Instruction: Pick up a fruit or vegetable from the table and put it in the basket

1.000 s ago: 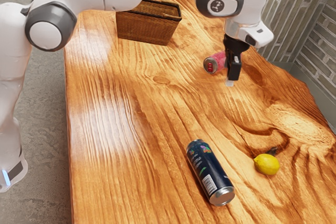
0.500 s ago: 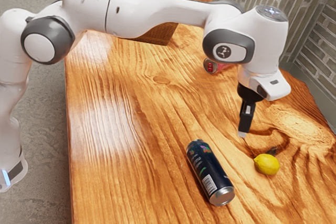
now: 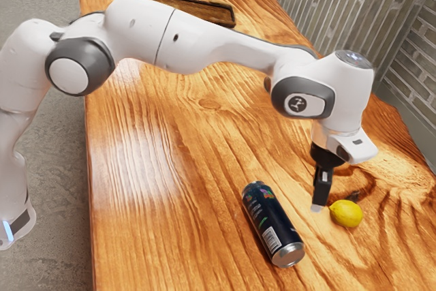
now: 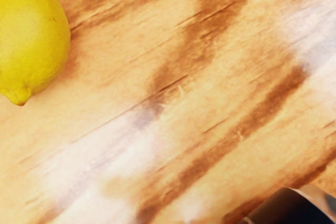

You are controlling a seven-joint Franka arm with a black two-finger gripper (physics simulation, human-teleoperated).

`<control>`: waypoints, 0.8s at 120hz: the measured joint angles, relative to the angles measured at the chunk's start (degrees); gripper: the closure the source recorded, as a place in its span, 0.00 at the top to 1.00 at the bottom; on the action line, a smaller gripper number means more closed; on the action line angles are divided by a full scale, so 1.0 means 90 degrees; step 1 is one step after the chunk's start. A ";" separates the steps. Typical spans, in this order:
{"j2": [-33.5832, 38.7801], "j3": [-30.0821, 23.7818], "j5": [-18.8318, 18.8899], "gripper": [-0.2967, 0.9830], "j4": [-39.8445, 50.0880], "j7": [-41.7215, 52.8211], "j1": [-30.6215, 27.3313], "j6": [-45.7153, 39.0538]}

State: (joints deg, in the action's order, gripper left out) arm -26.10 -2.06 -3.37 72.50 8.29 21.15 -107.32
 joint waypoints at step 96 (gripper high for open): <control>-0.1253 0.0358 -0.0315 0.75 -0.0216 0.0051 -0.0220 -0.2771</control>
State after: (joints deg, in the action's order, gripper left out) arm -37.38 1.16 -6.20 70.56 8.75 19.17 -132.26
